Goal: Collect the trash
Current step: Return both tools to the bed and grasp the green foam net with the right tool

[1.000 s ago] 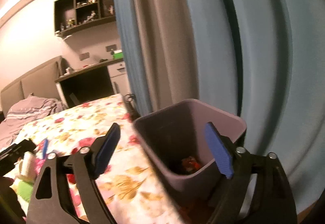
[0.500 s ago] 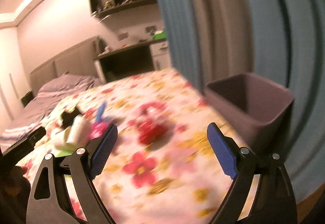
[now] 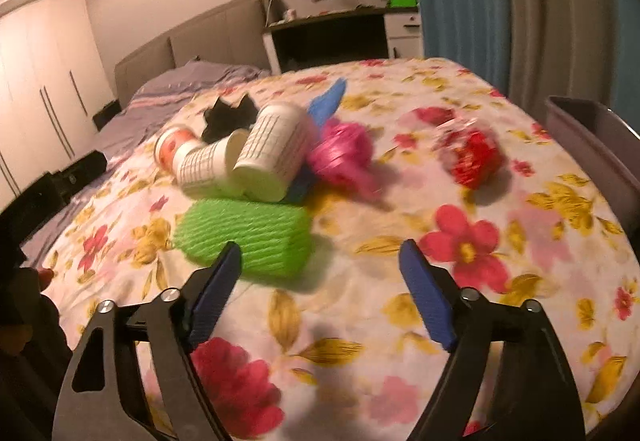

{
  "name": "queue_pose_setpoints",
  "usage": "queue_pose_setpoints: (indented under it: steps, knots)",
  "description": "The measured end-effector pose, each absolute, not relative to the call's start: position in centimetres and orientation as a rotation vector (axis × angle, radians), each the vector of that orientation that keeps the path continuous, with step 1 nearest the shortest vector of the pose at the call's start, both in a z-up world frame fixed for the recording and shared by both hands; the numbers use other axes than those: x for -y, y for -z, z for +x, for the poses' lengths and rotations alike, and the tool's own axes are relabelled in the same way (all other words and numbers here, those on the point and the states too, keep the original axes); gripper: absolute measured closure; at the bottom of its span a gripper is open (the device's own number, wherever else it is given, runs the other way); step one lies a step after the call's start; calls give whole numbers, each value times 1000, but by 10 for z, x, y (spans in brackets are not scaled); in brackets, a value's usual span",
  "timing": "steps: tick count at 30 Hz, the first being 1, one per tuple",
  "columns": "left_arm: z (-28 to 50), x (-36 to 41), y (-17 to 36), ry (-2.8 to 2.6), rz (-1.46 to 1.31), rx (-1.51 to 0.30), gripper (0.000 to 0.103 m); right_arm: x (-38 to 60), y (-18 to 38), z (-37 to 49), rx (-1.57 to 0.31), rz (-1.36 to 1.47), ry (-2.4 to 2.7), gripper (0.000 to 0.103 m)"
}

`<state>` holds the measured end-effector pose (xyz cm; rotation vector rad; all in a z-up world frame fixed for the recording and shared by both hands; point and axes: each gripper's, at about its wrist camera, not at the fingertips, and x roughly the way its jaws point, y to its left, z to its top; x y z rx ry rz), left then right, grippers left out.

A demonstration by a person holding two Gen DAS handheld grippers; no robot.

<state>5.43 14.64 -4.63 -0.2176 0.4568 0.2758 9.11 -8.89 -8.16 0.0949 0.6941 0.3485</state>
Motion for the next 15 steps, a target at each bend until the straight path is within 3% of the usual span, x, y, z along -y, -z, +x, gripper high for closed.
queue_pose_setpoints:
  steps: [15]
  knots:
    - [52,-157,57,-262,-226,-471,6,63,97,111,-802,160,-458,62]
